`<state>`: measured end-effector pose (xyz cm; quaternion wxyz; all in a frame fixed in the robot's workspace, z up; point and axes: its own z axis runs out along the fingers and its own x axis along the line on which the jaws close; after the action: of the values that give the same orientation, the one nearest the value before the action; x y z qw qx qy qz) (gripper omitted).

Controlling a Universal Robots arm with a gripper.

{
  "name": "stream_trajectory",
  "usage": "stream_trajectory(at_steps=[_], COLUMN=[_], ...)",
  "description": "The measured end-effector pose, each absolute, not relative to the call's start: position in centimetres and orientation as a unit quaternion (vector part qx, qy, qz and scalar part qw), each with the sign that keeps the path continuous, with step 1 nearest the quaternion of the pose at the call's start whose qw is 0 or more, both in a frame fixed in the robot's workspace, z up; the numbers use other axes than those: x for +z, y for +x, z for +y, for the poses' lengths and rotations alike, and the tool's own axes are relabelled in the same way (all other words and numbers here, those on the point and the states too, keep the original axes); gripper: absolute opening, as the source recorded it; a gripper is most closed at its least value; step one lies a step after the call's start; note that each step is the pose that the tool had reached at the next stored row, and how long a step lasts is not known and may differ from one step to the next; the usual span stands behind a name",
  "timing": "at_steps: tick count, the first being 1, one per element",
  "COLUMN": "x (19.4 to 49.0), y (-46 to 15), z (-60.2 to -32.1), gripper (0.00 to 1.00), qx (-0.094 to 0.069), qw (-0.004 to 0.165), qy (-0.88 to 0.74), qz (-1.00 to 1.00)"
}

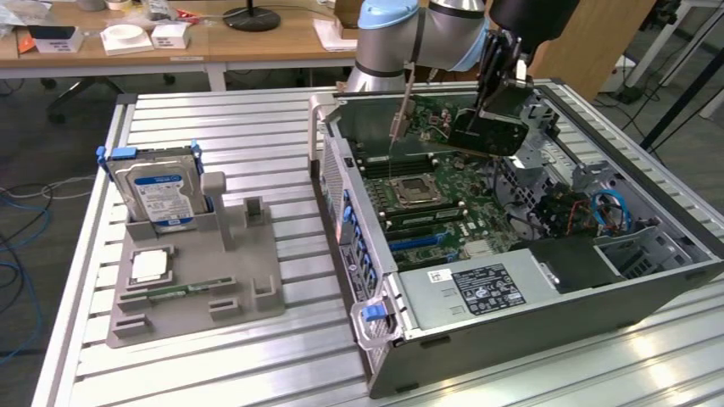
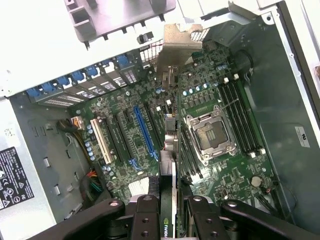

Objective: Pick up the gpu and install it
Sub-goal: 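Insert the gpu into the slot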

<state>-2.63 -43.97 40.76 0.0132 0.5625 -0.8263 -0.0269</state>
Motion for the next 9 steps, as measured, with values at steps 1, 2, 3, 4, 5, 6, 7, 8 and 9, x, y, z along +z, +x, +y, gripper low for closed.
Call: stream_trajectory(at_steps=[1, 2, 3, 4, 5, 6, 7, 8, 9], x=[40.76, 40.76, 40.76, 40.76, 40.76, 40.76, 40.76, 40.77, 40.76], y=[-2.63, -2.63, -2.63, -2.62, -2.62, -2.62, -2.62, -2.61, -2.61], z=[-43.97, -43.97, -43.97, -43.97, -43.97, -43.97, -43.97, -43.97, -43.97], gripper=[0.26, 0.26, 0.26, 0.26, 0.26, 0.26, 0.26, 0.26, 0.26], qx=[-0.027, -0.027, -0.027, -0.027, -0.027, -0.027, -0.027, -0.027, -0.027], qw=[0.013, 0.013, 0.013, 0.013, 0.013, 0.013, 0.013, 0.014, 0.014], qy=[0.564, 0.566, 0.567, 0.569, 0.570, 0.572, 0.573, 0.575, 0.576], qz=[-0.825, -0.824, -0.823, -0.822, -0.821, -0.820, -0.819, -0.818, -0.817])
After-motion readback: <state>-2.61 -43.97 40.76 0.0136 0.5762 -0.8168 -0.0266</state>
